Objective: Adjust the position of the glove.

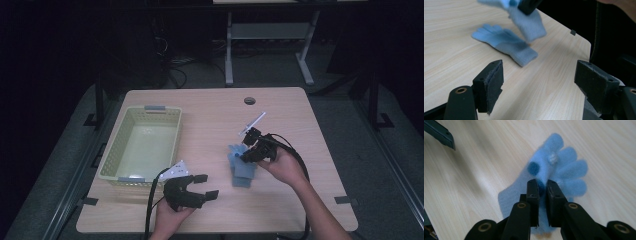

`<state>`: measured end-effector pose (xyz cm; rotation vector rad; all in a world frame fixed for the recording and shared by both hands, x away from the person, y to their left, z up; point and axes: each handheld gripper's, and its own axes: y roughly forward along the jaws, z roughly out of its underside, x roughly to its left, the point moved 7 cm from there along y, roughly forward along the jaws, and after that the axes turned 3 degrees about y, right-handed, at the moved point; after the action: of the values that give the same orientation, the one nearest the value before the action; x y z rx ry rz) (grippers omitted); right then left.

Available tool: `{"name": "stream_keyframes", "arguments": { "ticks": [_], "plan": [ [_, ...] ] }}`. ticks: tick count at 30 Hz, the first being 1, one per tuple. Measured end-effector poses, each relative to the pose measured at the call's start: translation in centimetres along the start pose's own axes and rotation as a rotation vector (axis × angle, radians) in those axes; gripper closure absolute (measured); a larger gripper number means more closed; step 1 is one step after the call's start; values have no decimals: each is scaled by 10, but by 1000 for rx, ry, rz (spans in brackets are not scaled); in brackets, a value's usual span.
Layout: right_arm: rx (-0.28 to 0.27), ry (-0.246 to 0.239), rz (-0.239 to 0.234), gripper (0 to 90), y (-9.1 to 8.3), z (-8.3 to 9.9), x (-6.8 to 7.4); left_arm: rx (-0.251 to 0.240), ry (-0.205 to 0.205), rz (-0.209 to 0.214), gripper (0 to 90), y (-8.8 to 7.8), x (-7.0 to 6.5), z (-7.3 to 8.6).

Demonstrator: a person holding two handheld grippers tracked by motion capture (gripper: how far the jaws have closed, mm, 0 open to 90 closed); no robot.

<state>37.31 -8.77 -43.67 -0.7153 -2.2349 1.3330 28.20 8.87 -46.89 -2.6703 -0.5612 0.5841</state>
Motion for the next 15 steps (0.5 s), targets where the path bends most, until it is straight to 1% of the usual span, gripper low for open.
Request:
{"name": "stream_keyframes", "arguments": {
  "ticks": [2, 5, 8, 15],
  "plan": [
    [8, -1, -8, 818, 5, 1, 1, -1, -4, 0, 230, 0, 0, 0],
    [18, -2, -15, 818, 9, 3, 1, 3, -6, 1, 230, 0, 2, 1],
    [28, -2, -21, 818, 13, 4, 2, -3, -8, 1, 230, 0, 1, 0],
    [57, -10, -25, 816, 22, 6, 4, 1, -11, 2, 230, 0, 2, 1]
  ]
}}
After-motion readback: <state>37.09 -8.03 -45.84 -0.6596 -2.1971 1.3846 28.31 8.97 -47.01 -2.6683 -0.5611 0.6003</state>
